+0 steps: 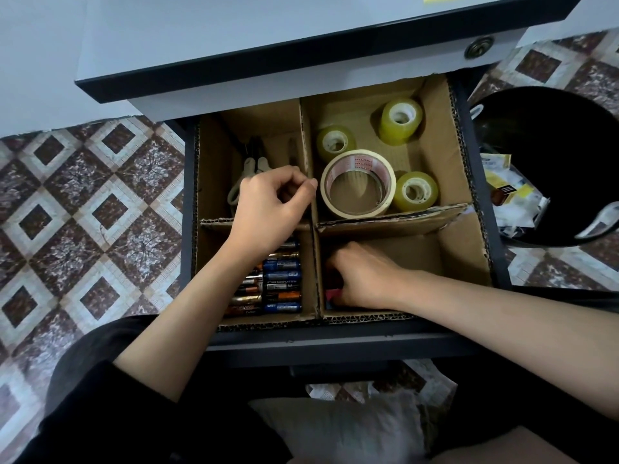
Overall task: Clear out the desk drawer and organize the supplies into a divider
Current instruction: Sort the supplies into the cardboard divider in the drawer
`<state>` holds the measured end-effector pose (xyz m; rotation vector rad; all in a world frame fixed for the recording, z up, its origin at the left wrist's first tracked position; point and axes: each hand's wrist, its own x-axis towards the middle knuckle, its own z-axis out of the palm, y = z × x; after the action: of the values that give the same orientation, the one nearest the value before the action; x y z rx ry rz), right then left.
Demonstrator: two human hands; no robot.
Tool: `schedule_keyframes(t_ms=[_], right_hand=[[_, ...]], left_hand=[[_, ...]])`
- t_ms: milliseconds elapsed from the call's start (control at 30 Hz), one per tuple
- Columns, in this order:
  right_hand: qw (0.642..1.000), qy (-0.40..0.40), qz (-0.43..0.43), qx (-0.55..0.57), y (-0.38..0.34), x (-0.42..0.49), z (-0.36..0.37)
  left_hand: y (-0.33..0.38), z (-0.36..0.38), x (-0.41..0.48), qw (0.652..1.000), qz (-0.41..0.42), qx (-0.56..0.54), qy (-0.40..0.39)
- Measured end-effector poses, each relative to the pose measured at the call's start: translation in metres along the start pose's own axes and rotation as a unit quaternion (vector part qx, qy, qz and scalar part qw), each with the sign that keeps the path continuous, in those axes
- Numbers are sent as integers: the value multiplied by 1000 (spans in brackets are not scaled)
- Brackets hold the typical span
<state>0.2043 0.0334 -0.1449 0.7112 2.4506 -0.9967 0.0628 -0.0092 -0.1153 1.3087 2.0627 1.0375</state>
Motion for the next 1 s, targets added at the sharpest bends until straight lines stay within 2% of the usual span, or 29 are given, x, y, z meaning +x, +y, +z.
schedule_keyframes(t_ms=[433, 633, 733, 867, 1000], right_hand=[[999, 17, 18, 41, 6, 2, -7], [986, 31, 148, 64, 24, -7, -13], [972, 14, 199, 127, 28, -9, -12], [941, -35, 222, 252, 23, -12, -8], [936, -44, 225, 266, 22, -10, -7]], left_hand=[[-1, 0, 1, 1000, 4, 4, 0], [0, -1, 0, 1000, 1, 6, 0], [0, 0, 0, 1000, 3, 8, 2], [0, 0, 0, 1000, 0, 8, 3], [-1, 0, -1, 1000, 2, 6, 3]])
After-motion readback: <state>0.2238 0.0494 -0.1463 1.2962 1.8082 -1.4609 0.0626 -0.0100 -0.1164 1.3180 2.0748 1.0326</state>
